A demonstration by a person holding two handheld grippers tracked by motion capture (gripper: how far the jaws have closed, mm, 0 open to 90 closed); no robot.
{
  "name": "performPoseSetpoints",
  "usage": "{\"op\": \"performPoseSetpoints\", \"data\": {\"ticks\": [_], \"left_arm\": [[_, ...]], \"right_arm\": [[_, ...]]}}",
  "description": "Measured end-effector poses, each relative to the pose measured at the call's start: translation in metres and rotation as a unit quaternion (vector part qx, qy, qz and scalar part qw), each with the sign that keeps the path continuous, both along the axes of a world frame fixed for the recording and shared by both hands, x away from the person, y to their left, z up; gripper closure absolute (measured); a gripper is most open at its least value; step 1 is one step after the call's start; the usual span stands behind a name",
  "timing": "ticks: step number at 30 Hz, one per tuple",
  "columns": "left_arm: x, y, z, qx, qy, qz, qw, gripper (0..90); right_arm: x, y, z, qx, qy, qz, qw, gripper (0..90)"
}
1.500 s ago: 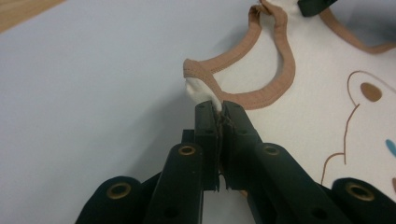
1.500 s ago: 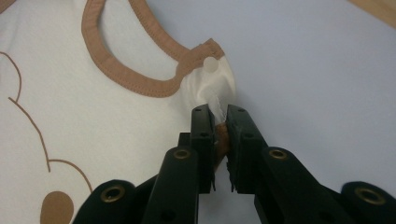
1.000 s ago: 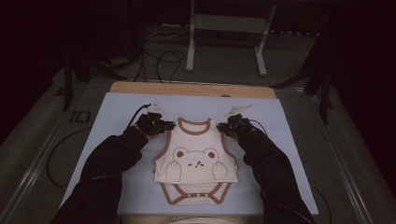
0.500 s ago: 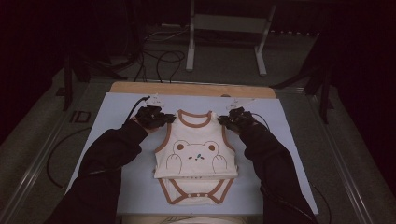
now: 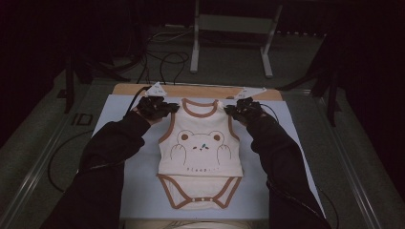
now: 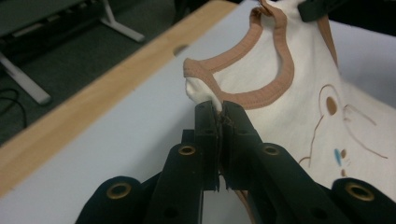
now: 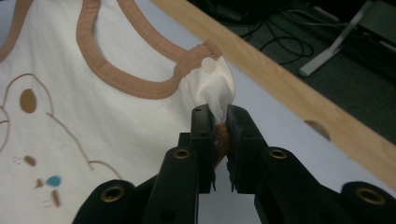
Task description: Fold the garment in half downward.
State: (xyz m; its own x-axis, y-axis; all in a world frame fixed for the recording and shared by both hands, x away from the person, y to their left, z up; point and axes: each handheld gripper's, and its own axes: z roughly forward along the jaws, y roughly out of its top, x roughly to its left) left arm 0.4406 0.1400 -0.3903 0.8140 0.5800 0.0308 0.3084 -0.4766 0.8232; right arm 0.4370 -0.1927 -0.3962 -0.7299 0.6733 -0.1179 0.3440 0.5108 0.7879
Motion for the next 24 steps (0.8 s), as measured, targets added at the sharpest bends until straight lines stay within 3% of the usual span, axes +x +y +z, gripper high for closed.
{"op": "performPoseSetpoints", "data": {"ticks": [8, 24], "left_arm": [[-0.001, -0.001, 0.020, -0.005, -0.030, 0.002, 0.9995, 86.7], [-0.017, 0.001, 0.020, -0.013, -0.036, -0.010, 0.9992, 86.7]], "right_arm": [[0.003, 0.000, 0.016, 0.009, -0.021, -0.013, 0.9997, 82.4], [-0.012, -0.004, 0.022, 0.015, -0.040, -0.005, 0.9991, 82.4]]}}
